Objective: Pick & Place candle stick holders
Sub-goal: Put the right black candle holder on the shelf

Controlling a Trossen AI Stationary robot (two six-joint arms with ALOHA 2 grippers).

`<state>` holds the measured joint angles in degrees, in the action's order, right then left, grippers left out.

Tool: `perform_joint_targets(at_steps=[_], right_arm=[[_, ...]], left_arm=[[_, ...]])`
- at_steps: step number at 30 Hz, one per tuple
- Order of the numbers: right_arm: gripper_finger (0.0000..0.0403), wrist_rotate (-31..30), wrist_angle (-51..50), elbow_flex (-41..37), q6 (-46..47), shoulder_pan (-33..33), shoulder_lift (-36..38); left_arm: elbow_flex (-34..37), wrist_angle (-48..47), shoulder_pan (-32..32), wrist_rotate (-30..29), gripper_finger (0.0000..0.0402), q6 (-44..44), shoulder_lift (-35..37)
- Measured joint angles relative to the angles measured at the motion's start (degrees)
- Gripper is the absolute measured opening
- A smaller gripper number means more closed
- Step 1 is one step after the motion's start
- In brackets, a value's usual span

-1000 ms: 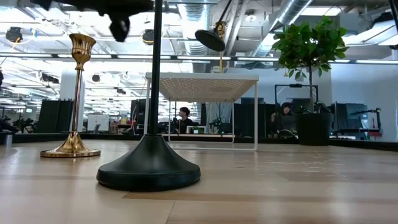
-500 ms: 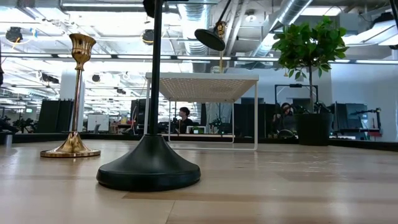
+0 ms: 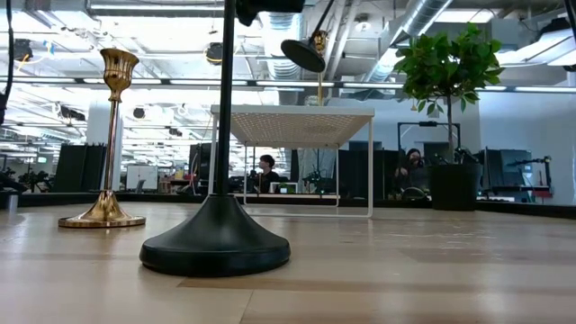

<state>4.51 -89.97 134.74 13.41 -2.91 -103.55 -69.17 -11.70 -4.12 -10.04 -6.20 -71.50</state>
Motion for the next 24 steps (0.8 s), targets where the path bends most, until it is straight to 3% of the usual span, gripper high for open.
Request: perform_joint_targets(at_steps=[7,12,18,24], right_arm=[[0.0005,0.08,0.72,0.0,-0.51,0.67,0.0],[0.0005,0.11,2.9,0.0,-1.81,0.69,-0.07],[0.0005,0.11,3.16,-0.02,-1.82,0.71,-0.07],[0.0005,0.07,3.26,-0.02,-1.82,0.71,-0.07]], left_arm=[[-0.05,7.05,0.04,0.0,0.0144,-0.04,-0.93],[-0.07,8.53,0.04,0.42,0.0175,-0.02,-2.62],[-0.04,8.93,0.04,0.28,0.0167,0.12,-5.44],[-0.04,9.59,0.04,-2.78,0.0128,0.66,-5.42]])
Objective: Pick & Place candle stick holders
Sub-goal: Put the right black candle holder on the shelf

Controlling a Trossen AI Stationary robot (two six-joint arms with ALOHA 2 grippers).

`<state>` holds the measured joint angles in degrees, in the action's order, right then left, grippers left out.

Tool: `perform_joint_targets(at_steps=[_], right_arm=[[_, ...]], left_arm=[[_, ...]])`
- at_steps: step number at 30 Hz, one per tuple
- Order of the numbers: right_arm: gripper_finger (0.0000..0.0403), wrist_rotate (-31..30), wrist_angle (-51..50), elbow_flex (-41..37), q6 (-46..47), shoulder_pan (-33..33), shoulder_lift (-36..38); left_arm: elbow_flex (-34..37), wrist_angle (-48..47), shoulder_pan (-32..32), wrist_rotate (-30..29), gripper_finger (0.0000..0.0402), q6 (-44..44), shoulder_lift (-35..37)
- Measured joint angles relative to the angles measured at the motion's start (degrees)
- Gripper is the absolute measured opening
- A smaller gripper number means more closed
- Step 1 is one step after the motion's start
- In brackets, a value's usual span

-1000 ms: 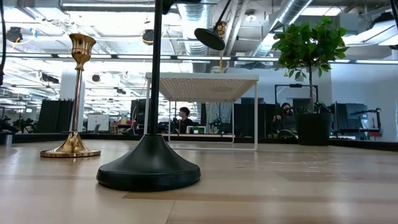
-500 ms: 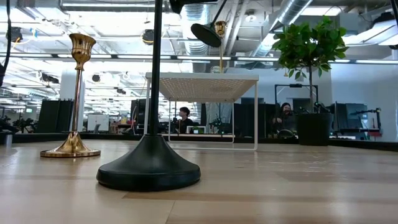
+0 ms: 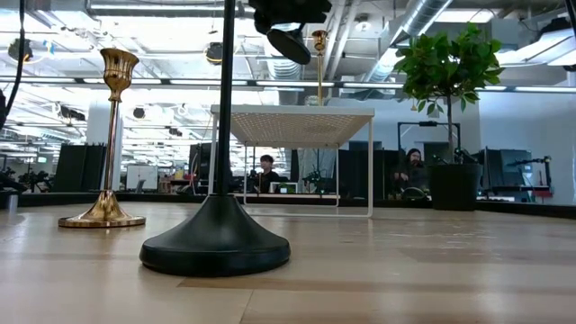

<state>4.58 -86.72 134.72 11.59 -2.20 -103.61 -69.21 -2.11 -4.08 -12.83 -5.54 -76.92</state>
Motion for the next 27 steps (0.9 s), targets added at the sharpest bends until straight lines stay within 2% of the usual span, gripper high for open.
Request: perform_joint_targets(at_steps=[13,20,27], right_arm=[[0.0005,0.1,-0.15,0.0,-0.17,0.0,0.0],[0.0005,0.11,-0.15,0.0,-0.17,0.0,0.0],[0.0049,-0.36,-0.3,0.0,-0.2,-0.09,0.0]], left_arm=[[0.0,0.27,-0.09,0.01,0.0015,1.35,1.68],[0.04,0.33,-0.09,-0.04,0.0013,1.4,1.7],[0.04,0.46,-0.07,-0.07,0.0013,2.08,1.7]])
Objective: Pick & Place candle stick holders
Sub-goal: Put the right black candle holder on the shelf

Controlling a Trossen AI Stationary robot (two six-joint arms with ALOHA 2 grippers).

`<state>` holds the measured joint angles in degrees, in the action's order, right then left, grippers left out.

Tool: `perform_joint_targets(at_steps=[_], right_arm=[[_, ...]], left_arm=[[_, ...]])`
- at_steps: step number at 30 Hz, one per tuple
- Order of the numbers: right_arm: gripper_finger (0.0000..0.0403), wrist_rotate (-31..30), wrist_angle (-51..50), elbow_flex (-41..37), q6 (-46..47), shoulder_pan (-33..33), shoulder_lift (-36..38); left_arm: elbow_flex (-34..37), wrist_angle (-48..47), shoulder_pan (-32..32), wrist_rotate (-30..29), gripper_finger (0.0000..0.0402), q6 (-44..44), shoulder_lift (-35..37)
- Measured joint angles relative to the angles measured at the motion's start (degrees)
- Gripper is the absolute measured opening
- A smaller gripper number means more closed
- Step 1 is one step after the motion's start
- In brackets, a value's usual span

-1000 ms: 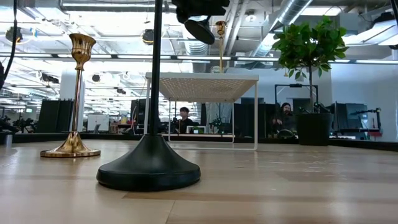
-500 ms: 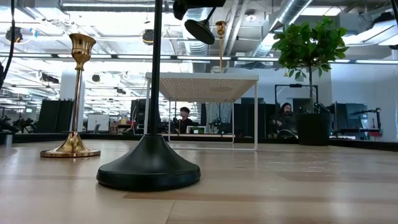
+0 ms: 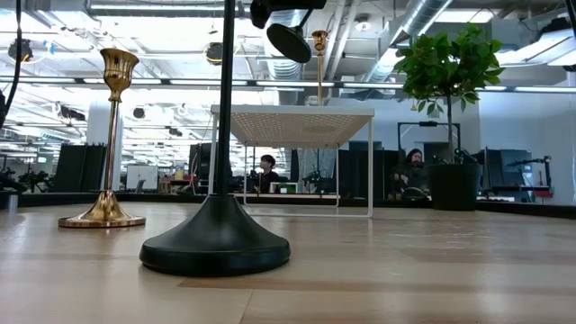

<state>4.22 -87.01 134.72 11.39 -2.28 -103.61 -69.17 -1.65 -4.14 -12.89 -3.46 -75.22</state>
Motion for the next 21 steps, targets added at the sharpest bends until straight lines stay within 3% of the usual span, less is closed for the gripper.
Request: perform_joint_targets(at_steps=[21], right_arm=[[0.006,2.09,-1.12,0.23,-2.94,-1.33,6.56]], left_arm=[[0.0,-0.07,0.09,-0.61,0.0012,-0.45,0.13]])
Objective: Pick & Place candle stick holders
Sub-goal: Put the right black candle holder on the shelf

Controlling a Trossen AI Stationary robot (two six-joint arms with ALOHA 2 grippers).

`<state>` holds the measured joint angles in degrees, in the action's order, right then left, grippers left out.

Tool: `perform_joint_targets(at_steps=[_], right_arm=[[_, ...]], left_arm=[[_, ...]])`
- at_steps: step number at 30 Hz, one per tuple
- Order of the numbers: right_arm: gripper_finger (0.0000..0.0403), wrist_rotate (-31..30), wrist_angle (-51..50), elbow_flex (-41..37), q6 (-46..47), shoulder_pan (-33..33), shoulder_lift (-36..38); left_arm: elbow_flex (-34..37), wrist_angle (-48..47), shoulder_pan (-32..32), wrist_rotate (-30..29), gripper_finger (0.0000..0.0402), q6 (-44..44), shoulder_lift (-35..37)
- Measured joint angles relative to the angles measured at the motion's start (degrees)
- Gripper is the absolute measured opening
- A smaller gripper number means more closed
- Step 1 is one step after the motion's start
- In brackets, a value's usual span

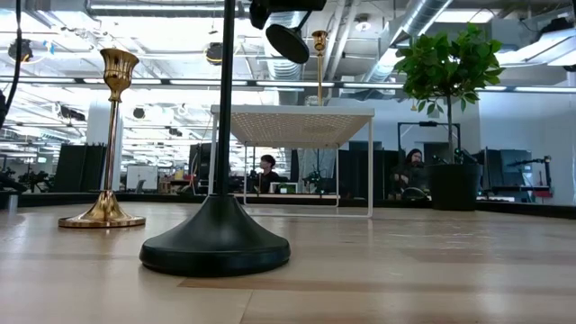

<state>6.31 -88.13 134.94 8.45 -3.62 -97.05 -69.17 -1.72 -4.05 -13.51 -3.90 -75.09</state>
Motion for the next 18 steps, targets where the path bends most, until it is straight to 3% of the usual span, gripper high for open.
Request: perform_joint_targets(at_steps=[7,10,18], right_arm=[[0.0045,-1.14,0.06,0.01,0.02,0.33,4.96],[0.0009,-6.41,-0.14,0.03,-1.54,2.41,6.75],[0.0001,-21.76,0.78,0.04,-1.56,10.29,8.41]], left_arm=[[0.0,0.39,-0.04,0.27,0.0012,-0.15,0.0],[0.0,1.1,0.04,0.24,0.0012,-0.24,0.0],[0.01,3.46,2.9,0.25,0.0012,-3.48,0.0]])
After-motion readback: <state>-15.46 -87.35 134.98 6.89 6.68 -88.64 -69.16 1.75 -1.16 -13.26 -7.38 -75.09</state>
